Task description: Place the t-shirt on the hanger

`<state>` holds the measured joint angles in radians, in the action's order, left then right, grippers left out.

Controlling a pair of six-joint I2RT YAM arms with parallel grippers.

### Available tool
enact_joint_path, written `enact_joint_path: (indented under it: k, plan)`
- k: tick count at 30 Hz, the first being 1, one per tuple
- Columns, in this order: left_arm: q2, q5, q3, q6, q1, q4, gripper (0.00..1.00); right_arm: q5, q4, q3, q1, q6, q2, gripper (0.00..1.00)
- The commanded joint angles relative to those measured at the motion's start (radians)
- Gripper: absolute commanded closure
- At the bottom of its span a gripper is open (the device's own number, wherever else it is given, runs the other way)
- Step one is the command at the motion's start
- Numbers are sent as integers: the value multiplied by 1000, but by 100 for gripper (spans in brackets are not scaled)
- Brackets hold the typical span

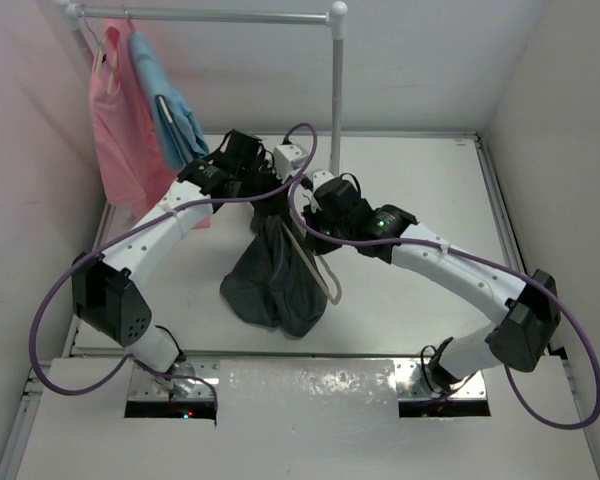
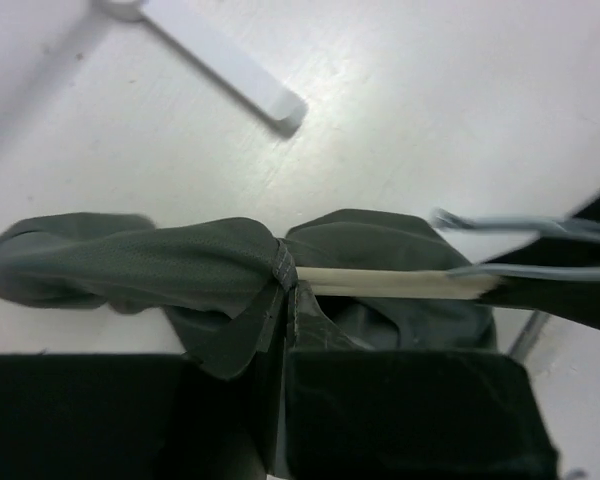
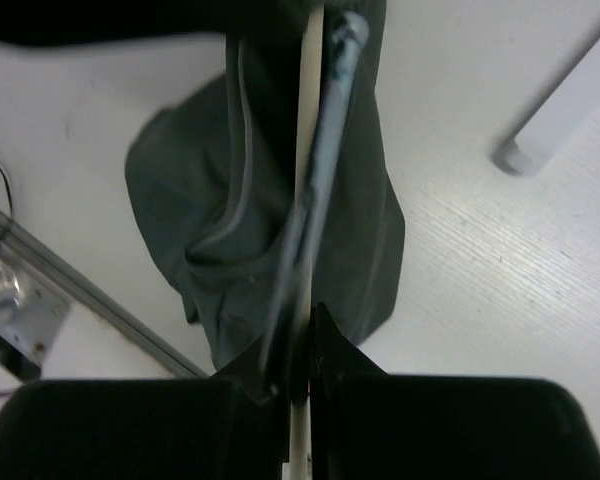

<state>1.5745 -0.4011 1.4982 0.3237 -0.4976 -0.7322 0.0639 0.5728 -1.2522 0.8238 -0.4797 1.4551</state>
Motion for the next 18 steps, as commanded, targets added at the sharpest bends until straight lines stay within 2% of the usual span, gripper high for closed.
enact_joint_path:
  k: [1,7,10,13,14,15,17,18]
  plan:
    - [-54,-208,45,78,-19,-38,100,102,-235,-62,3,-137,13,100]
    - [-74,-307,86,161,-19,-134,100,275,-304,-64,8,-177,7,100]
    - [-85,-291,131,173,-19,-168,100,333,-295,-65,8,-166,4,100]
    - [-96,-234,166,202,-18,-199,100,303,-341,0,8,-90,-30,100]
    - [-99,-220,171,215,-16,-211,97,271,-373,20,8,-51,-54,100]
    - [-105,-196,177,238,-18,-220,87,239,-402,49,8,-22,-64,100]
    - [-107,-177,201,296,-15,-263,34,172,-442,65,6,53,-88,100]
    - [-108,-165,211,304,-13,-271,15,171,-448,79,8,67,-96,100]
